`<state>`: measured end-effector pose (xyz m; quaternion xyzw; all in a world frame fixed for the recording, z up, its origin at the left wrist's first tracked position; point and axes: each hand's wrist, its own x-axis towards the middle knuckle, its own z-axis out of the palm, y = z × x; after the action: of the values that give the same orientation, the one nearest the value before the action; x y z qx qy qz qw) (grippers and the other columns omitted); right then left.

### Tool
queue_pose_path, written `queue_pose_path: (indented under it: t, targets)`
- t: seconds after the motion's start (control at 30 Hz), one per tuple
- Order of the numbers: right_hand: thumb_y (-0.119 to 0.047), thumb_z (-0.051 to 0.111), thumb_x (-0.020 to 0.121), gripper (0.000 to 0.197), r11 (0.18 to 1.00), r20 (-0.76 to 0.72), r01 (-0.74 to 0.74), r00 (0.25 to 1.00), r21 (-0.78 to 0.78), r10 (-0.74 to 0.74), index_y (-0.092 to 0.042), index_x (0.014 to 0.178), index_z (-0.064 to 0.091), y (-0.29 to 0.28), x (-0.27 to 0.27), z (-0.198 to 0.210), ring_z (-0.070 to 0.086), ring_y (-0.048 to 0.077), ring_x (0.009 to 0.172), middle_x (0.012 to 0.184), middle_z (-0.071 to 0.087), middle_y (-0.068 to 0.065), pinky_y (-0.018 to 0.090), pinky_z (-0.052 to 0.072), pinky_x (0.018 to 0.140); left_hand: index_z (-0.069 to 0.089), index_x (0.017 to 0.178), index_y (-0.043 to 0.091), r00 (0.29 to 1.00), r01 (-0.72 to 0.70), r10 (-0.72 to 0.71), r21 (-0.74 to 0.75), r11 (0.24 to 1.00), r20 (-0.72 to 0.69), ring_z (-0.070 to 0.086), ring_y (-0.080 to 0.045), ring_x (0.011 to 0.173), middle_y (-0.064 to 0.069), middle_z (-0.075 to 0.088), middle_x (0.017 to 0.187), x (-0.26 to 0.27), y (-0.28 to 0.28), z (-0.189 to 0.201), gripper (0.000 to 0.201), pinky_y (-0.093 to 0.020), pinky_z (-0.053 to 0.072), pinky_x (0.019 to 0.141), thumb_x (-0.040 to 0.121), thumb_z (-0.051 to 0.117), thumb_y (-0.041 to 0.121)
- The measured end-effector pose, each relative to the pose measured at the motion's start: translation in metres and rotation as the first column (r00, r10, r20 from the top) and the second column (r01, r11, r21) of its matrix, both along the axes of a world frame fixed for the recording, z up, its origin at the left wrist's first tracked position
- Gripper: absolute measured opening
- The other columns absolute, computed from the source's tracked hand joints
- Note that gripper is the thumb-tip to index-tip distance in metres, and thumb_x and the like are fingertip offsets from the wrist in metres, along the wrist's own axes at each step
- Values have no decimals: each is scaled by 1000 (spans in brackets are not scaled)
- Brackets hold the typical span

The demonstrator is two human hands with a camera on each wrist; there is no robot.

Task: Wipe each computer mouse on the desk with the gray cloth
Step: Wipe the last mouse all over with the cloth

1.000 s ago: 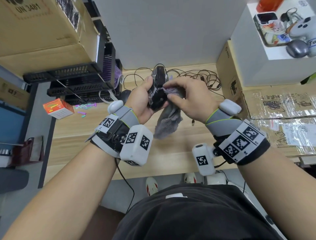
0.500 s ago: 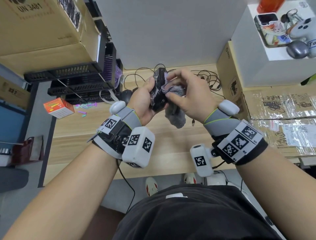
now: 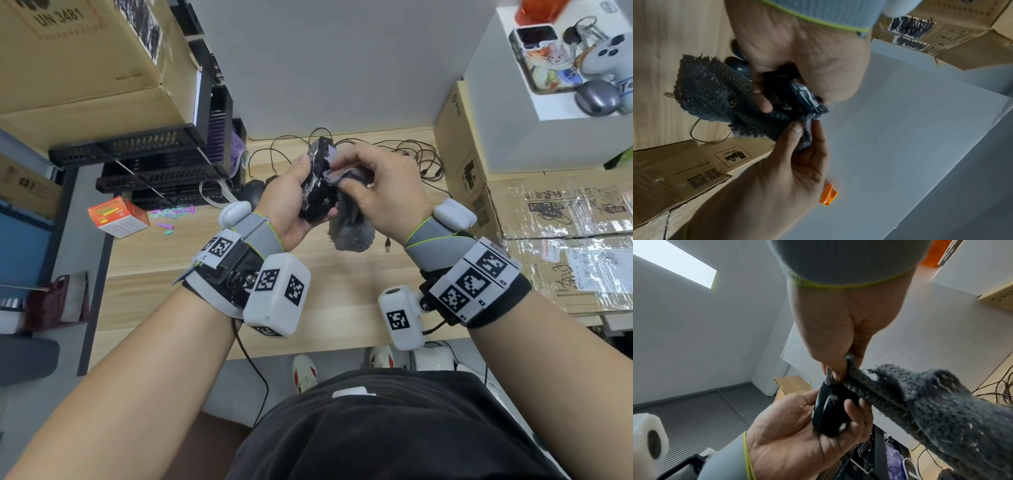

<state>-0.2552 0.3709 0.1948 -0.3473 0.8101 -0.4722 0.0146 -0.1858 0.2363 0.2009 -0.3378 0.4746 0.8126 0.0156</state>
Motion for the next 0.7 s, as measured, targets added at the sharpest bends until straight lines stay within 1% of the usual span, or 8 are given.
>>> queue_pose_path:
  t: [0.03,0.1,0.23,0.3,0.43,0.53,0.6,0.7]
  targets:
    - [-14,70,80,17,1000,-15,17,1000,4,-17,-20,96,73,-1,-1,-1,63,5,85,91,71,-10,13,44,83,57,139,14,1000,1,-1,-7,1000,0,69,-19,81,-7,71,111,-1,1,0,47,-29,55,59,110,32,40]
    - [-17,74,79,15,999,-23,42,999,21,-42,-22,93,75,-2,-5,-4,58,7,82,90,65,-8,17,43,79,57,139,15,1000,10,-10,-19,1000,4,70,-19,85,-6,71,113,-1,2,2,46,-29,56,60,110,32,41]
    - [-16,76,77,13,998,-11,45,999,53,-45,-23,88,75,-1,-12,-9,51,8,89,100,55,-2,22,42,84,57,138,15,1000,10,-9,-27,1000,20,70,-21,88,-8,70,118,-2,2,0,45,-29,57,60,109,35,41]
    - [-14,75,77,11,997,-40,15,999,70,-12,-21,86,74,0,-11,-9,53,9,89,99,59,-2,21,41,83,58,138,15,1000,12,-11,-27,1000,23,70,-20,84,-9,70,116,-2,2,-1,46,-30,56,59,109,35,42]
    - [-18,72,79,6,993,-107,-30,993,116,43,-19,86,73,-1,-8,-5,60,13,85,88,69,-5,24,42,79,61,134,16,999,29,-26,-75,997,45,71,-16,77,-6,71,111,-3,3,-3,43,-30,57,60,108,37,42]
    - [-25,74,79,9,986,-91,-3,996,165,18,-21,87,71,0,-10,0,60,12,81,81,67,-11,23,39,76,59,135,17,997,73,-67,-139,988,44,68,-20,82,-6,68,114,-3,2,-5,42,-30,56,59,108,38,41]
    - [-28,76,78,11,982,-88,16,996,187,0,-21,85,72,2,-15,3,62,13,78,80,69,-9,26,40,78,59,136,18,995,91,-87,-150,984,38,65,-22,83,-6,67,116,-3,0,-5,41,-30,54,58,108,39,41]
    - [-31,77,78,10,986,-85,2,996,165,12,-21,81,75,3,-17,3,65,17,75,78,72,-3,34,48,78,58,137,17,996,90,-85,-137,986,40,65,-23,81,-8,67,116,-4,-1,-4,42,-30,54,58,108,40,41]
